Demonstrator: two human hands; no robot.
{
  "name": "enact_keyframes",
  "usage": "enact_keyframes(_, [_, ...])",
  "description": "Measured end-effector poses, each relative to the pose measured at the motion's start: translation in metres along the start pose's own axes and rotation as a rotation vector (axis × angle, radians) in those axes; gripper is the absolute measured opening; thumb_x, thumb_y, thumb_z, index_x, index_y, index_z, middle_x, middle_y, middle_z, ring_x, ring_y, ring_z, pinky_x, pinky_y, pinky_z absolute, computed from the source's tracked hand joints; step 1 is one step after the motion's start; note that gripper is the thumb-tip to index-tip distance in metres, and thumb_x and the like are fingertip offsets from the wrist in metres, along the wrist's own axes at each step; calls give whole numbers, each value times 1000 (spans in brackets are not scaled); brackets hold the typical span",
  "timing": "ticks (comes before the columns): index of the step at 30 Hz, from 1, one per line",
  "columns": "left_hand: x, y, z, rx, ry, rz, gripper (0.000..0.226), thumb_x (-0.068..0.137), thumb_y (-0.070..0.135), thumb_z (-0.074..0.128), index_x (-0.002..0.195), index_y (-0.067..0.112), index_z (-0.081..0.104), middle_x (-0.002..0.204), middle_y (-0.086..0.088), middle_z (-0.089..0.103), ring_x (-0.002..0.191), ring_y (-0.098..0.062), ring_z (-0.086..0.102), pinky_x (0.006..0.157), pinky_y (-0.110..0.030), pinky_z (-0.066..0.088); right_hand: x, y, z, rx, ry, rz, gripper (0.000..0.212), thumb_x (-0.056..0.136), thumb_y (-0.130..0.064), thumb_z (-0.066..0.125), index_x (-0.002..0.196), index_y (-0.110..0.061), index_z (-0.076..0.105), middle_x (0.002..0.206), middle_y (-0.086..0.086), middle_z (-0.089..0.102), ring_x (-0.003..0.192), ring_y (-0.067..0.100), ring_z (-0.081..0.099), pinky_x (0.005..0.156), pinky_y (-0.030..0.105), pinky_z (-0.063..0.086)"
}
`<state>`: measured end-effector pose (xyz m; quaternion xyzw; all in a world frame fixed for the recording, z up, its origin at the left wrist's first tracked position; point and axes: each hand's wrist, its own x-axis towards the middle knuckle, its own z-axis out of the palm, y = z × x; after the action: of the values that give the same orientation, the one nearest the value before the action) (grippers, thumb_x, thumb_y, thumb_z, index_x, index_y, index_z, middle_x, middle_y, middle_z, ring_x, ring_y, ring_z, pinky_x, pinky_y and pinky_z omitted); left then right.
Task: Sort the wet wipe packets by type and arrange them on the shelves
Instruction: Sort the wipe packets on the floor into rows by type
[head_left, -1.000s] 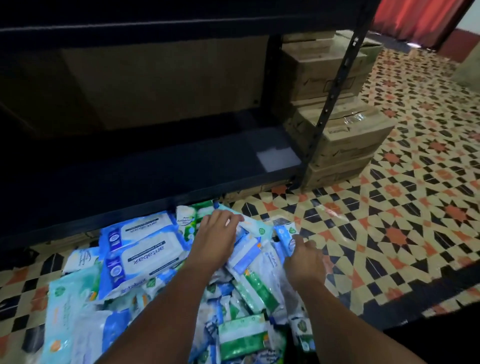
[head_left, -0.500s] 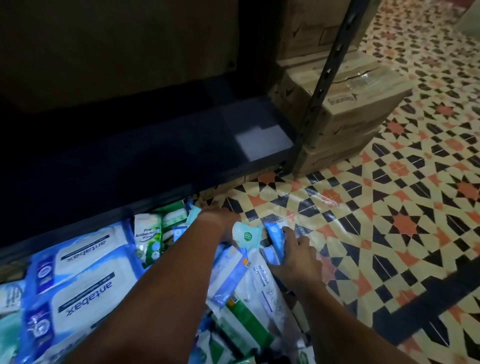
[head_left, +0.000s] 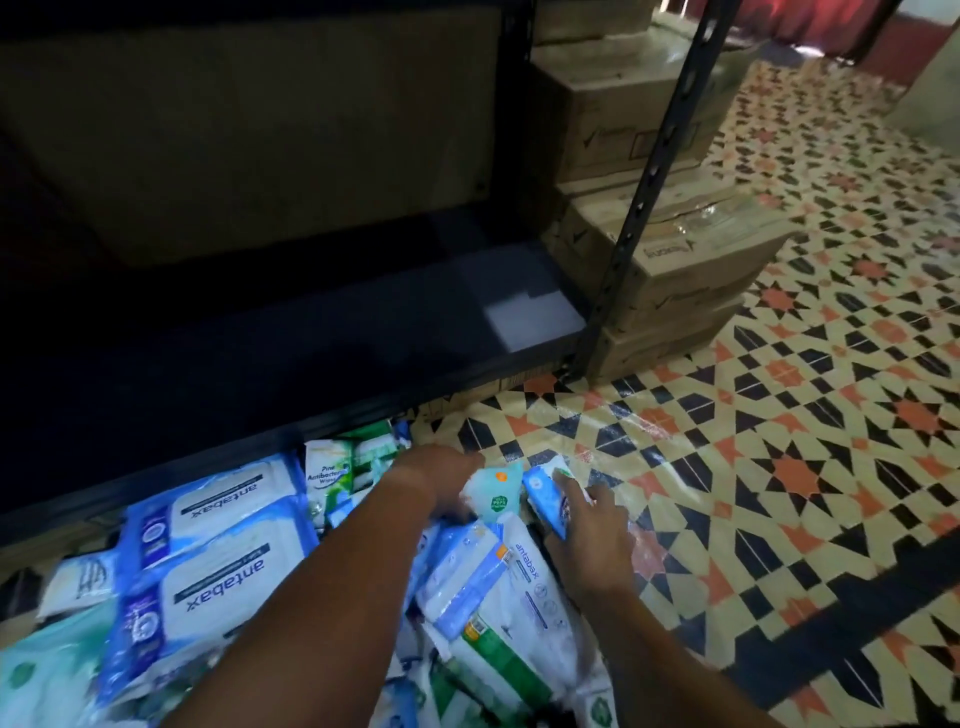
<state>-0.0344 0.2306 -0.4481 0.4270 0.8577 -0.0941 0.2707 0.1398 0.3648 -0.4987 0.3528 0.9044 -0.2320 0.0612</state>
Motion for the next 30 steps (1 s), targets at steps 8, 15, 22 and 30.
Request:
enact_keyframes(8, [-99, 6, 47, 159, 774, -83, 71, 59, 36, 92, 122, 22, 62, 107, -4, 67, 87, -30, 59, 72, -41, 45, -64, -21, -26, 40, 82, -132, 74, 92, -29, 68, 153, -42, 28, 143, 5, 37, 124, 25, 40, 104, 43, 38])
enact_keyframes(15, [-185, 2, 67, 132, 985, -113, 62, 81, 53, 73, 133, 28, 50, 100, 0, 65, 88, -28, 55, 69, -39, 42, -123, -37, -40, 88, 66, -267, 72, 91, -29, 68, 151, -43, 31, 136, 1, 38, 126, 25, 41, 102, 41, 43])
enact_keyframes(22, [-246, -4, 62, -1, 1061, -205, 69, 86, 78, 45, 118, 19, 61, 83, -4, 66, 73, -29, 62, 63, -35, 47, -147, -28, -48, 9, -61, -386, 69, 90, -32, 69, 148, -47, 34, 138, 0, 38, 134, 23, 38, 105, 43, 42])
enact_keyframes(30, [-284, -13, 88, -440, 405, -268, 92, 69, 100, 26, 117, 30, 60, 104, 0, 68, 98, -22, 63, 82, -32, 49, -174, -47, -33, -136, -263, -427, 66, 85, -41, 67, 140, -50, 33, 131, 1, 45, 123, 27, 47, 107, 47, 32])
